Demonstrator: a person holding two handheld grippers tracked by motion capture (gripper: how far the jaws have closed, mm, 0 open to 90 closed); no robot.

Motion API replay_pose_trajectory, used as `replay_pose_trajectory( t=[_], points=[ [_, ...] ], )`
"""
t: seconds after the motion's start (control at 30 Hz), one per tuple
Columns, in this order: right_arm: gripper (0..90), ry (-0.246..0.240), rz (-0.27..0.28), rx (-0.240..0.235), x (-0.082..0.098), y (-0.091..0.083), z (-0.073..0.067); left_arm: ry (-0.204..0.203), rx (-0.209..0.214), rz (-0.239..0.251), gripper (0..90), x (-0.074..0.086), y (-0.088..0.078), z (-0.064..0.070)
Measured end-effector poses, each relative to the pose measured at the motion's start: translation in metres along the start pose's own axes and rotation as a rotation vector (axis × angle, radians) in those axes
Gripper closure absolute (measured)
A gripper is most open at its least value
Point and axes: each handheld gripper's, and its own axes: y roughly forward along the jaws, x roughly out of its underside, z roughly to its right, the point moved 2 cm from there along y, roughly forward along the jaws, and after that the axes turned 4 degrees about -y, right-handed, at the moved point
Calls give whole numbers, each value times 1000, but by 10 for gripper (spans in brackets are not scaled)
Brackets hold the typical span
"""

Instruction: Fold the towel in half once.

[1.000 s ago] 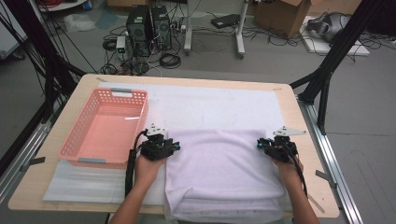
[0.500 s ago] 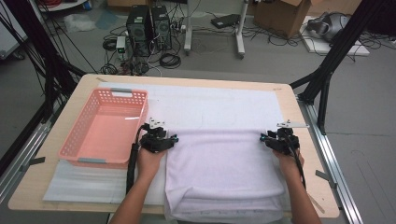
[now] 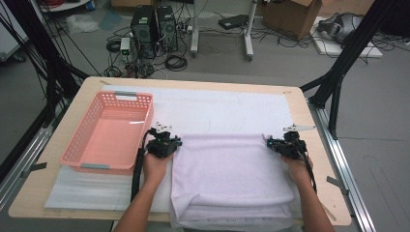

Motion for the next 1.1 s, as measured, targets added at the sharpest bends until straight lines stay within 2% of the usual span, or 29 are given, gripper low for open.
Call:
replay_pose_trajectory(
  t=[0.1, 0.13, 0.23, 0.3, 0.43, 0.47, 0.6, 0.7, 0.73, 0.8, 0.87, 0.9, 0.93, 1.03, 1.07, 1.1],
  points=[
    [858, -3, 43, -5, -2, -5, 3, -6, 4, 50, 865, -3, -2, 2],
    [859, -2, 60, -1, -3, -8, 4, -16, 11, 50, 866, -7, -3, 2],
    [860, -12, 111, 16, -8, -15, 7, -5, 30, 84, 866, -25, -7, 7],
    [860, -17, 120, 38, -11, -17, 9, 15, 28, 98, 866, -39, -8, 10],
    [859, -12, 151, 75, -23, -19, 19, -11, 19, 109, 865, -60, -1, 3],
    [860, -12, 161, 82, -26, -19, 21, -2, 13, 109, 866, -64, 2, 2],
    [859, -36, 171, 116, -40, -13, 26, 26, 1, 105, 865, -78, 17, -6],
    [859, -33, 163, 141, -52, -2, 34, -9, 12, 112, 865, -91, 25, -12],
    [859, -32, 170, 148, -54, -1, 35, -18, 14, 139, 865, -94, 27, -14],
    [858, -8, 178, 154, -61, 5, 40, -21, 7, 123, 865, -100, 33, -18],
    [859, -3, 181, 162, -67, 11, 43, -12, 7, 138, 864, -103, 37, -21],
    [858, -6, 173, 168, -69, 15, 44, -21, 10, 147, 864, -103, 39, -22],
    [858, -3, 167, 170, -70, 18, 45, -28, 10, 140, 864, -101, 41, -24],
    [853, 8, 151, 170, -70, 26, 46, -15, 13, 96, 851, -94, 47, -26],
    [836, 11, 151, 171, -70, 28, 45, -14, 18, 88, 823, -93, 47, -25],
    [800, 21, 152, 163, -70, 28, 44, -22, 32, 80, 752, -92, 47, -24]
  ],
)
